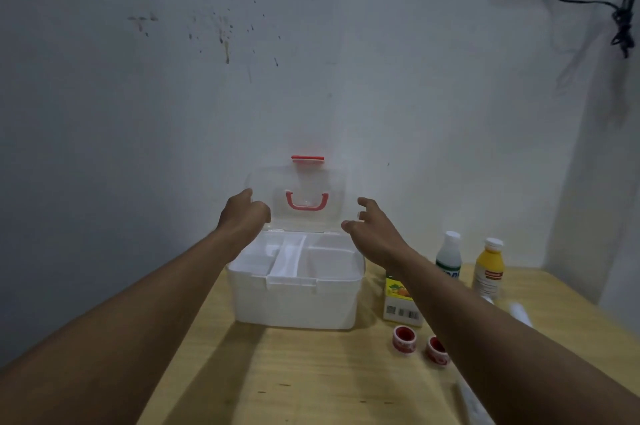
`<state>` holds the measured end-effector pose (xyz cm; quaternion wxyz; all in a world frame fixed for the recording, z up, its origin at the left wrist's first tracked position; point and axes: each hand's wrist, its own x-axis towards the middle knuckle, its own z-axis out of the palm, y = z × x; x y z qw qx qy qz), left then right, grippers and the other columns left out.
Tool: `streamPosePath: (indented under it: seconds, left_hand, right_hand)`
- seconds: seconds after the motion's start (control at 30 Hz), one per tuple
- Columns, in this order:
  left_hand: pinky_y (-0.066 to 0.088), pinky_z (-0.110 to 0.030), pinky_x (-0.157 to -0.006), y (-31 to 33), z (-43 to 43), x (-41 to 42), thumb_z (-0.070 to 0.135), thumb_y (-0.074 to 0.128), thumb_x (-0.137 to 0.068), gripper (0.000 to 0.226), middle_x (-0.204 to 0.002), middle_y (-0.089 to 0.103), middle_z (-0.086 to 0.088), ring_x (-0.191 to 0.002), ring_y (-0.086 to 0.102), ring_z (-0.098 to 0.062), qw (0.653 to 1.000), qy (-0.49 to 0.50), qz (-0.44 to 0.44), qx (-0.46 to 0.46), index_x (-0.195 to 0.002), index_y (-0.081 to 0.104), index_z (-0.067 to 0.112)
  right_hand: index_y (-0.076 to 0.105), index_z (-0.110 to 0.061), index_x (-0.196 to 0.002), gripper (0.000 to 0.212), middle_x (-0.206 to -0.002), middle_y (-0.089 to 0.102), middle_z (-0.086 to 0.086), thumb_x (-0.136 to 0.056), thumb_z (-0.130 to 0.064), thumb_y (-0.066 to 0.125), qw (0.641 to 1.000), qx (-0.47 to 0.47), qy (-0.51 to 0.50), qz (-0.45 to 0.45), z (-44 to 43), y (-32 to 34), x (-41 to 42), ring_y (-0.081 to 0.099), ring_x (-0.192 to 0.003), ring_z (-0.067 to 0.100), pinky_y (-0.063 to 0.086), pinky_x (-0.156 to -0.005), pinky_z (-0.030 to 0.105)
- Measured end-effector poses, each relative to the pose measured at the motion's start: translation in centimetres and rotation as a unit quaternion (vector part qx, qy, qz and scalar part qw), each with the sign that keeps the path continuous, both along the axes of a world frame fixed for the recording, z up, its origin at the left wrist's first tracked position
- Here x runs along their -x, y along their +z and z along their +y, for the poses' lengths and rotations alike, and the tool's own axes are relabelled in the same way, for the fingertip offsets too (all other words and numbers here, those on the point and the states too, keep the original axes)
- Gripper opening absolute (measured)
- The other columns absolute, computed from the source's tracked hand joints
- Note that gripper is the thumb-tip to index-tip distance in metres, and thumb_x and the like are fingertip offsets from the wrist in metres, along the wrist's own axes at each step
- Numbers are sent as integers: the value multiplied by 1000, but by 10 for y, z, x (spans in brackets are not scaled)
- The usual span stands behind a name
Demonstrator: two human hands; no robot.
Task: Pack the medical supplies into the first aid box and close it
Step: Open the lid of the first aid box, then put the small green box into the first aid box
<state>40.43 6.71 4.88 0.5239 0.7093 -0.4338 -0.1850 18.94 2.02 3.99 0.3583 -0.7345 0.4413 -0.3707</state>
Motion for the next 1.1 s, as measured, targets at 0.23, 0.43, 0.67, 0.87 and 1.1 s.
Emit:
streamPosePath:
  seconds: [0.23,0.43,0.67,0.87,1.1]
  left_hand:
    - [45,-39,-100,0,10,2,18,55,-87,59,-148,46,-11,-126,50,-33,999,-2,-53,-4,-145,41,13]
    - [24,-48,-118,-22,48,39,37,41,-102,56,-161,24,-1,-148,22,-25,955,-22,-295,11,-153,26,21]
    - [-5,-60,-117,-58,74,60,63,1,-93,72,-163,16,1,-151,2,-22,891,-42,-448,-65,-154,20,30]
    - [-9,-65,-114,-72,79,57,63,-9,-91,71,-162,19,-1,-151,3,-27,857,-25,-507,-85,-154,15,39]
    - [-10,-63,-115,-77,78,55,67,-15,-82,83,-161,24,0,-151,8,-27,856,-12,-513,-63,-152,19,40]
  right_hand:
    - [23,-20,-153,59,-156,33,11,-100,-29,48,1000,10,-5,9,-2,0,4,37,-140,27,36,-112,43]
    - [36,-14,-149,52,-154,38,10,-101,-30,47,995,47,-28,78,10,12,23,39,-139,25,34,-109,37]
    - [49,-4,-139,44,-143,50,13,-98,-21,48,970,63,-85,218,27,4,45,50,-127,29,41,-97,32]
    - [53,-12,-103,19,-111,64,11,-89,-24,58,929,38,-112,352,37,-21,54,63,-92,27,56,-82,39]
    - [59,-17,-101,51,-108,66,7,-86,-65,51,873,83,-151,456,37,-45,54,61,-101,26,48,-76,36]
